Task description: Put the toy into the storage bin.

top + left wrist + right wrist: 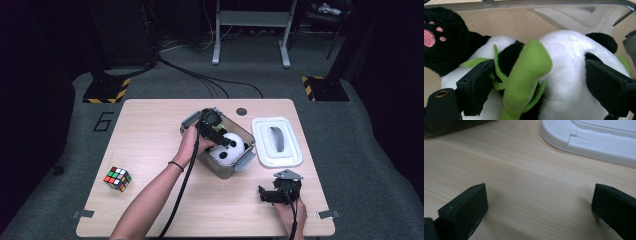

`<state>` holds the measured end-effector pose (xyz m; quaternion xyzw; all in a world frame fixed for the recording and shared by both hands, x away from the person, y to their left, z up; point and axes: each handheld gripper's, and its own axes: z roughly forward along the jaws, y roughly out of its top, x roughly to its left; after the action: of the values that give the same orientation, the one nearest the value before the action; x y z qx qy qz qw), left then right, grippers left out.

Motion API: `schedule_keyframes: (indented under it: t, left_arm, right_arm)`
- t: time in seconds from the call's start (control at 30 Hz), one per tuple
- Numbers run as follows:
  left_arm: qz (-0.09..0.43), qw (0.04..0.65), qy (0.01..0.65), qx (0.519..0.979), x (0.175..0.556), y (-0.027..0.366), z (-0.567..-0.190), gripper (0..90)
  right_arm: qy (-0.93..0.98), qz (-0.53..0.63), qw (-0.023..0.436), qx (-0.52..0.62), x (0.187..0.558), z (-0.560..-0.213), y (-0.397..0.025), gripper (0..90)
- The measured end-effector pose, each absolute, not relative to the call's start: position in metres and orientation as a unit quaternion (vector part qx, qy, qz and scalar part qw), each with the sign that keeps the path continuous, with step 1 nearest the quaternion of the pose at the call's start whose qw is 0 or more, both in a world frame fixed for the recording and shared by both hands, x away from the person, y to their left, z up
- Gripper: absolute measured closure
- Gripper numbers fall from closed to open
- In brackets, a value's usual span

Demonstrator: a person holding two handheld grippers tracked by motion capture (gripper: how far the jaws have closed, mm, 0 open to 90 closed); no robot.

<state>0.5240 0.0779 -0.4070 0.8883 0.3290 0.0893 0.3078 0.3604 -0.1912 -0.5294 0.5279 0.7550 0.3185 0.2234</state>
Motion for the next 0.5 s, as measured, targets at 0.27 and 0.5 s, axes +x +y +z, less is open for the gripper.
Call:
schedule_keyframes:
  t: [0.27,0.5]
  left_arm:
    - [0.099,0.317,0.319,0.888,0.520,0.081,-0.397,13.4]
    - [0.112,0.347,0.330,0.871,0.516,0.100,-0.379,11.5]
  right_arm:
    - [0.755,0.319,0.223,0.528,0.360,-0.529,-0.191,0.0]
    - [0.755,0.319,0.223,0.528,0.360,-0.529,-0.191,0.0]
